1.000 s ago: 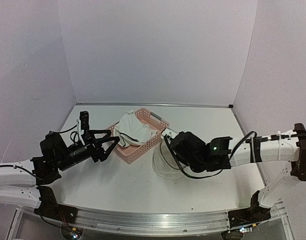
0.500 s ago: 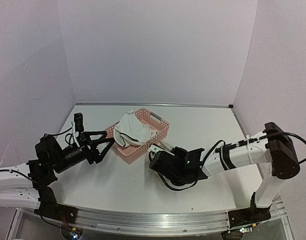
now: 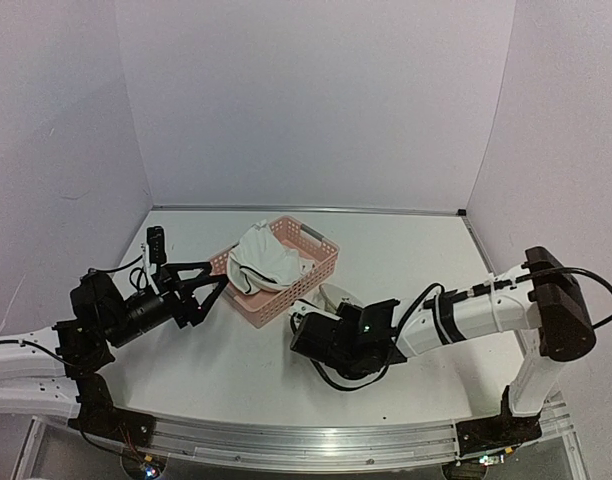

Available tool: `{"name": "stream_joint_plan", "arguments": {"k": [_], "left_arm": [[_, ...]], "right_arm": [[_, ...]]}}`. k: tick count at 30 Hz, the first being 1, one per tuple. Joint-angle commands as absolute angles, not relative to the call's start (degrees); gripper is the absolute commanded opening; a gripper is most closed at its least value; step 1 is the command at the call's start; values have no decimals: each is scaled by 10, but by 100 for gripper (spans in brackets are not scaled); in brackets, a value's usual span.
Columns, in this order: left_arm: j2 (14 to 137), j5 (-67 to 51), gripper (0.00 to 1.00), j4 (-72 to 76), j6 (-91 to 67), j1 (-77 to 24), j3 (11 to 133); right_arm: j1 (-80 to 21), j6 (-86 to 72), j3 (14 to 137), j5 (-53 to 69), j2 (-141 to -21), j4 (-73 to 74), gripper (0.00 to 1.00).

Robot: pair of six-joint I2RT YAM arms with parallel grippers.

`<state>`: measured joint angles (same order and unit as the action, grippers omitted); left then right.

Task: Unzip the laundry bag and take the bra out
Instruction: Close the laundry bag at the center of the board.

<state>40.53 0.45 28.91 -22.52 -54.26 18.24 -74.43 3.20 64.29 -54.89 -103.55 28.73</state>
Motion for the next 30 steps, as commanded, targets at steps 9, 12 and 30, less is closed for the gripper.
{"name": "stream_joint_plan", "arguments": {"k": [9,12,30], "left_arm": [[419,18,82,289,-206,-540,203],[420,16,82,288,-204,-540,206],[403,17,84,256,-205,-540,222]], "right_arm": [[-769,-49,727,-372,-914,418,51],[-768,-61,736,-362,-873,418,53],[-601,-206,646,-231,-807,254,0]]}}
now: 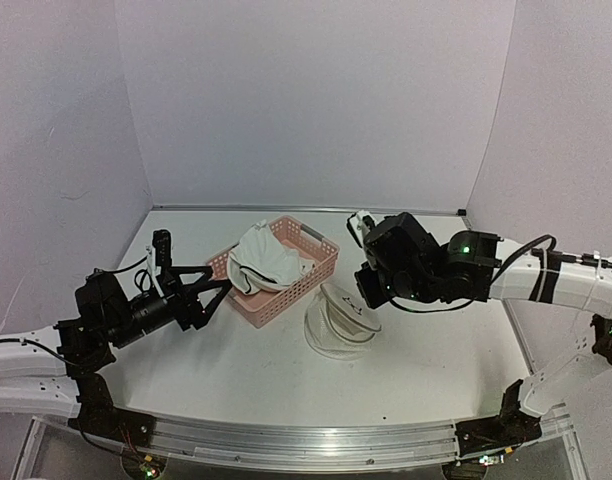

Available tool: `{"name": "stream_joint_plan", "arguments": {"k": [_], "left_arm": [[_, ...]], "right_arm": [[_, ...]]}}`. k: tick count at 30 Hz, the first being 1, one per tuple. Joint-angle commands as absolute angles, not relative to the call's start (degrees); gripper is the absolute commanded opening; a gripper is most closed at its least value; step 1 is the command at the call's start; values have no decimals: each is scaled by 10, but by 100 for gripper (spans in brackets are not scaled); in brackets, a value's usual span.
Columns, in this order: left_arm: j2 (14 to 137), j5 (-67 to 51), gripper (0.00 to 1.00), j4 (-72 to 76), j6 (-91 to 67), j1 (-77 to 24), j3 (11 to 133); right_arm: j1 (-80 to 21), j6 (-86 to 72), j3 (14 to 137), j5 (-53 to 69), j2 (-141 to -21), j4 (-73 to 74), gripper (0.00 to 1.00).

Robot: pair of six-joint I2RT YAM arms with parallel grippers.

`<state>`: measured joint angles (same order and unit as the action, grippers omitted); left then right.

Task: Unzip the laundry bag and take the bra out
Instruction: Close the laundry bag at the center of the board, then adjust the laundry bag at the center of the board.

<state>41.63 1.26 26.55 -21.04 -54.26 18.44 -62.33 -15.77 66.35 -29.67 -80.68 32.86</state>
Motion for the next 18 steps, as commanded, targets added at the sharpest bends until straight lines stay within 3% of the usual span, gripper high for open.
{"name": "stream_joint_plan", "arguments": {"k": [1,9,12,18], "left_arm": [[403,18,85,248,-206,-540,226],[414,16,90,183,-215,-540,267],[424,21,99,145,-217,-540,291],[458,49,99,59,-221,-540,342]], "right_arm": [[-595,-212,641,-221,-811,243,0],[-580,-241,619,-177,-869,179,0],[-579,-247,611,-157,-889,155,0],[-579,-258,599,-108,-921,117,0]]}}
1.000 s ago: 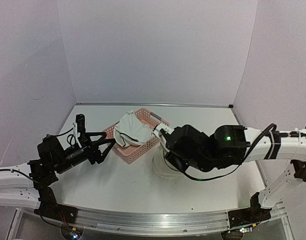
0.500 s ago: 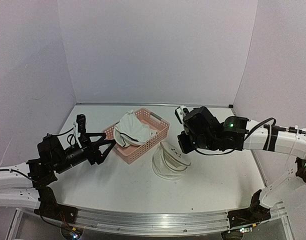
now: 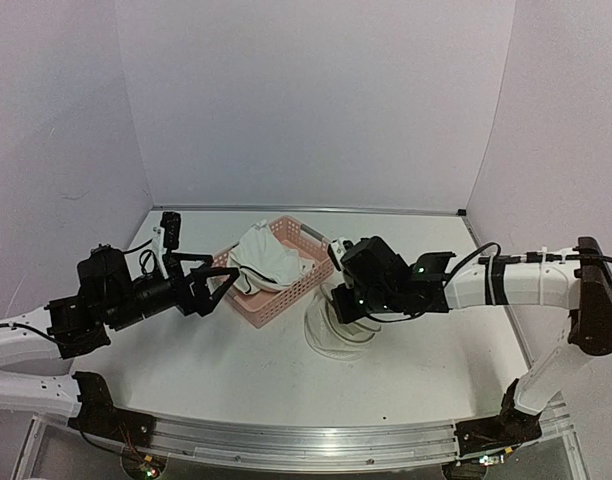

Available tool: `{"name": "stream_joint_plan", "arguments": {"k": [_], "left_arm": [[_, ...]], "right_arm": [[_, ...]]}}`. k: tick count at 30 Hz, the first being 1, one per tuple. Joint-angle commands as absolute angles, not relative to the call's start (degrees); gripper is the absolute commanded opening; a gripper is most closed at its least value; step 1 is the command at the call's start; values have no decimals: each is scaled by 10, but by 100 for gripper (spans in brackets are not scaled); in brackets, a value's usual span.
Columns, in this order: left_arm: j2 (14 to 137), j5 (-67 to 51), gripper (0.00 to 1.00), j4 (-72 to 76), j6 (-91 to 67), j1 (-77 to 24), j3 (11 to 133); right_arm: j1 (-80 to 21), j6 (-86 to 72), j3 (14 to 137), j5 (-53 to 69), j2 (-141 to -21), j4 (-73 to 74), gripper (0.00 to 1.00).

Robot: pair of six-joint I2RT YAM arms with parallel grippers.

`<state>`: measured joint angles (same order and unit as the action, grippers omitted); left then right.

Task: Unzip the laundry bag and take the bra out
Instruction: Adjust the laundry bag at the center of the board, then reset both arms

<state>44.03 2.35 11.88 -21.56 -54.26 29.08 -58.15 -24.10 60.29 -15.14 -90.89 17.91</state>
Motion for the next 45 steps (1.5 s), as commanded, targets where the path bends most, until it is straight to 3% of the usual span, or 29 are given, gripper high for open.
{"name": "stream_joint_plan", "arguments": {"k": [1,13,28,33,36,45], "left_arm": [[463,51,99,49,-221,-540,350],[473,47,99,39,-220,-540,352],[476,51,99,30,-220,-540,354],[480,66,99,7,-212,-540,373],[501,92,100,-46,-204,-539,409],[582,123,100,-136,-158,-533,529]], "right_arm": [[-580,-262,597,-100,-927,113,0],[-581,-313,534,-18,-990,24,0],[-582,-311,526,-44,-997,7,0],[-582,-297,530,-72,-949,26,18],[-581,-281,533,-108,-918,41,39],[-518,-242,529,-173,-844,68,81]]}}
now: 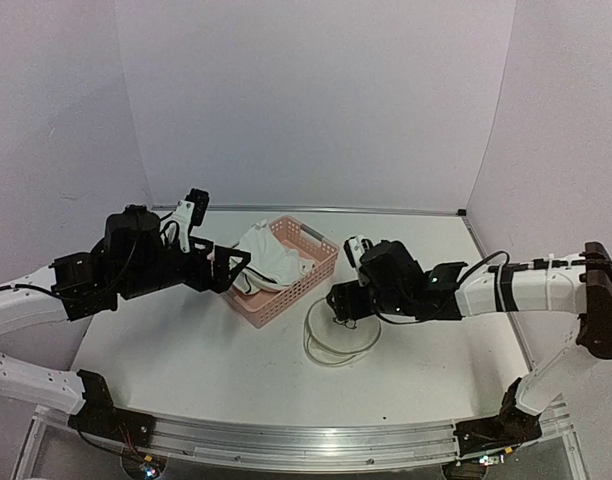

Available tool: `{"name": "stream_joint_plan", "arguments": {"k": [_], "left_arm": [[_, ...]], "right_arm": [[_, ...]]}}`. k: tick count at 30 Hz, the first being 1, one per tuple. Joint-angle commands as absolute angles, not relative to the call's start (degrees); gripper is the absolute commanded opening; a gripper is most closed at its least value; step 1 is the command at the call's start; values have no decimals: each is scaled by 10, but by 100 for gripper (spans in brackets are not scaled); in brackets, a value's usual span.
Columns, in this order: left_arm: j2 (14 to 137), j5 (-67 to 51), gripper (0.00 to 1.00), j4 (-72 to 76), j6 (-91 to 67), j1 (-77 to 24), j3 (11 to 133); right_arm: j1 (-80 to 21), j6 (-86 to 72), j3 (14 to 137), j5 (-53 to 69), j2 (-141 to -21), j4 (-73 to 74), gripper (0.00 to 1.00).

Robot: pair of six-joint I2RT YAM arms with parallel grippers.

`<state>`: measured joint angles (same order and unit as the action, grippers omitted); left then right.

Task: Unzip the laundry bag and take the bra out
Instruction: Reset both arms

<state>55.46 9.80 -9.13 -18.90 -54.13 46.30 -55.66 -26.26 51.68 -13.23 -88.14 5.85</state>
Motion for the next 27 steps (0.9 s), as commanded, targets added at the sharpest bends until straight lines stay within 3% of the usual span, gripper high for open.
{"name": "stream_joint_plan", "arguments": {"k": [1,3,14,18,27], "left_arm": [[592,124,100,-144,-157,-529,540],[613,119,99,-158,-153,-518,561],[669,12,99,-203,-180,-308,612],[653,2,100,-203,-213,-244,586],[508,35,99,-201,-193,-241,523]], "right_arm": [[-507,-239,526,-171,-837,68,86],[-478,-236,520,-166,-820,71,97],[-270,-253,439,-91,-662,77,98],[-264,-248,406,-133,-584,86,98],[-264,-271,353,-156,-462,118,98]]}}
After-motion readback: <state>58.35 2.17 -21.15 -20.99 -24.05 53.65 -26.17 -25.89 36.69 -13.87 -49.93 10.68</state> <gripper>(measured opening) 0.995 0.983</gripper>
